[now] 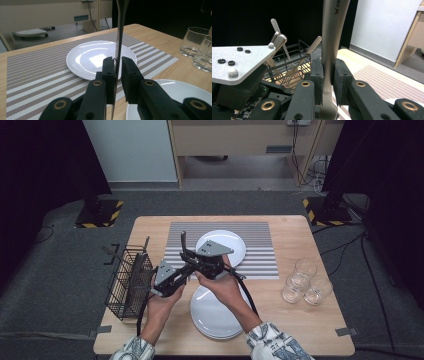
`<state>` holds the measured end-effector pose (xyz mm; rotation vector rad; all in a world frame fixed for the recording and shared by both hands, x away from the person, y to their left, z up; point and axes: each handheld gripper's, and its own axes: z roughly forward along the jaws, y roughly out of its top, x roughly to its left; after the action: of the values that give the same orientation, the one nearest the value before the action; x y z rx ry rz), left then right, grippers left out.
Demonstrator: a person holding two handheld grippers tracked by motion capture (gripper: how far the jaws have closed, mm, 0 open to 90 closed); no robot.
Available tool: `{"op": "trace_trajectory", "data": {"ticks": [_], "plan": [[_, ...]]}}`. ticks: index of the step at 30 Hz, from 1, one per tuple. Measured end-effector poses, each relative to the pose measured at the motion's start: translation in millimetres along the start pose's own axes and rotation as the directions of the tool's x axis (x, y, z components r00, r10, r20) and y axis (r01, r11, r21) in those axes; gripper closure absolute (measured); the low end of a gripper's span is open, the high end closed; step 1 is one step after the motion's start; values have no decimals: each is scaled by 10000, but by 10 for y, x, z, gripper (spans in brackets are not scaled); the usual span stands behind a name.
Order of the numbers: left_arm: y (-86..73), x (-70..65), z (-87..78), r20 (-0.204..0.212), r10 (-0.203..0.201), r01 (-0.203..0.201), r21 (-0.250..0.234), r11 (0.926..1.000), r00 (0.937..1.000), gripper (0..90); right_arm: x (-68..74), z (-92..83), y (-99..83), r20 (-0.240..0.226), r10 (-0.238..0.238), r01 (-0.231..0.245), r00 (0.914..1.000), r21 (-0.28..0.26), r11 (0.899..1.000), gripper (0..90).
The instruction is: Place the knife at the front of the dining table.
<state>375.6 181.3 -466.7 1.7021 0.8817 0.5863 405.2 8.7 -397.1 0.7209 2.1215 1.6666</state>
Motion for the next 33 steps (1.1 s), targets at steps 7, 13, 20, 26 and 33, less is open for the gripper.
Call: {"op": "trace_trajectory", "data": {"ticks": [7,13,20,26,33], "plan": [[-29,10,-9,-4,-74,74,118,9999,10000,816,-10,-13,8,17,43,-43,10000,-43,10000,794],[-49,23,-5,108,-400,397,278,9988,9991,835,-5,-12,7,-23,61,-61,10000,-35,10000,794],[-67,18,-1,102,-267,264,344,9991,9996,858,5,3,1,-94,82,-81,9999,36,10000,794],[-66,13,-20,4,-302,302,459,9985,9995,876,15,11,-1,-137,84,-83,9999,56,9999,793],[-64,-3,-27,-86,-112,116,443,9989,9999,885,17,15,-4,-155,109,-109,9998,14,9999,792]]}}
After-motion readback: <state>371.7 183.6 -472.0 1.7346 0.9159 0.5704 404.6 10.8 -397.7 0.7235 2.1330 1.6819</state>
